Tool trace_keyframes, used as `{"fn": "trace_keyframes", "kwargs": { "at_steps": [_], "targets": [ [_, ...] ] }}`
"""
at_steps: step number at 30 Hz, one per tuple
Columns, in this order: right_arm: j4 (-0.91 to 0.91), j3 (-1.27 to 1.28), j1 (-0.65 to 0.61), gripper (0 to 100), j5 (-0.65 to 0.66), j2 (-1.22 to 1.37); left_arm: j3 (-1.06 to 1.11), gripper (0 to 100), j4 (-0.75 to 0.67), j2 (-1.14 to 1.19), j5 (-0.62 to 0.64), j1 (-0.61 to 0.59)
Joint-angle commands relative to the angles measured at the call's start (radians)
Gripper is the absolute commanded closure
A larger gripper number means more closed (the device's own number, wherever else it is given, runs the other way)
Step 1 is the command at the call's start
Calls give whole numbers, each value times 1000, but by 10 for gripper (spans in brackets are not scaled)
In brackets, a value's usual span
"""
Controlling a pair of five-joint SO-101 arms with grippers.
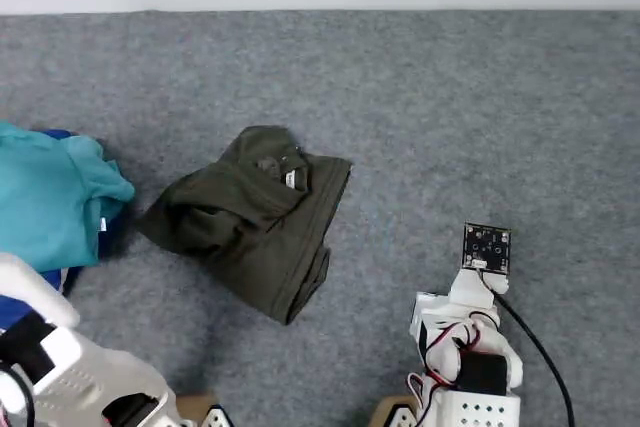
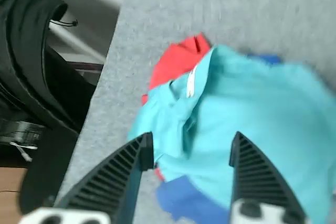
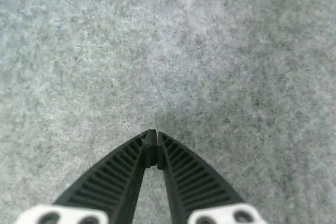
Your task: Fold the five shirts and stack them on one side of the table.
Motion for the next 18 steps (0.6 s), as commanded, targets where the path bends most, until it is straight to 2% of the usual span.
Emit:
{"fn": "trace_keyframes", "kwargs": {
  "at_steps": [1, 6, 14, 18],
  "targets": [
    [2, 14, -8, 990, 9, -7, -33, 761, 29, -80, 110, 46],
    [2, 14, -8, 990, 9, -7, 81, 761, 29, -245, 120, 206],
    [2, 14, -10, 990, 9, -7, 441, 876, 25, -427, 187, 664],
    [2, 14, -7, 990, 11, -7, 572, 890, -2, -423, 189, 830]
  ]
}}
